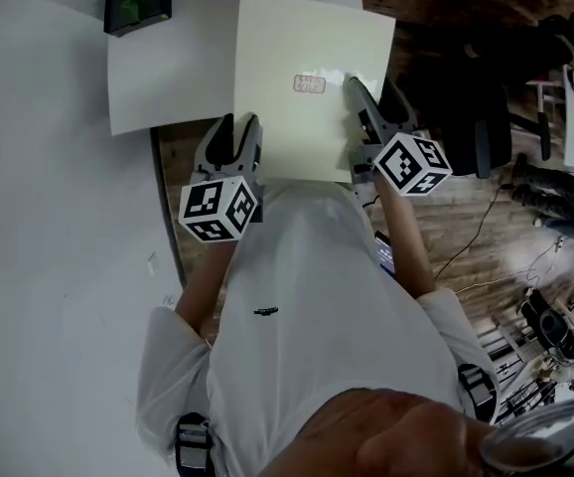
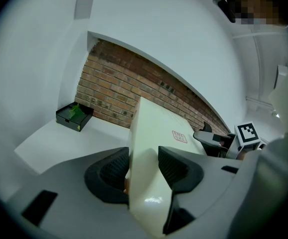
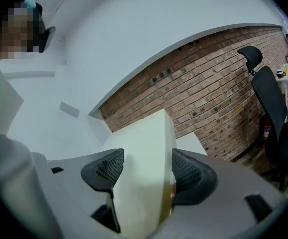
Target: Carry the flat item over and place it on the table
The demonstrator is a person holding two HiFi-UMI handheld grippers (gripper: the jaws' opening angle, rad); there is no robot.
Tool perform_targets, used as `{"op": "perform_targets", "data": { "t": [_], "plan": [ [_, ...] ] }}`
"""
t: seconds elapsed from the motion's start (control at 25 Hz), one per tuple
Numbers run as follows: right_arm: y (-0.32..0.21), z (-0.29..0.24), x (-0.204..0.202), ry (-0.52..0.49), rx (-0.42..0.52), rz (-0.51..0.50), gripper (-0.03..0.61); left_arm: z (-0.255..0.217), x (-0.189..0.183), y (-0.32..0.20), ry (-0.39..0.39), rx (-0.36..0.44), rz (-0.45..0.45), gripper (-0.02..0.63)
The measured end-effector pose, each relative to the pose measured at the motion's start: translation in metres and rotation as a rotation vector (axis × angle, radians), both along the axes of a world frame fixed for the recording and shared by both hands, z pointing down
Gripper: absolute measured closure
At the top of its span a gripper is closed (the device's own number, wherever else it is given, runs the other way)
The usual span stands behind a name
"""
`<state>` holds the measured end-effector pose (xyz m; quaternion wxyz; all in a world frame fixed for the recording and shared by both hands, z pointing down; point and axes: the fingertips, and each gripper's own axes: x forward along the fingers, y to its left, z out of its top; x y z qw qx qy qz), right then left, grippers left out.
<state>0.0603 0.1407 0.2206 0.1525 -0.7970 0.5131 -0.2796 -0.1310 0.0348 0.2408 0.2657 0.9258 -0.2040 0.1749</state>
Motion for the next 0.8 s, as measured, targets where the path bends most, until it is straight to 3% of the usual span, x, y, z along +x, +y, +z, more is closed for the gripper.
{"op": "perform_targets", "data": {
  "t": [0.8],
  "plan": [
    [-0.102,0.045,0.147,-0.058,-0.032,-0.199,0.279,0.032,0.129,-0.06,-0.078,-0.022,-0.208,0.42]
  ]
}}
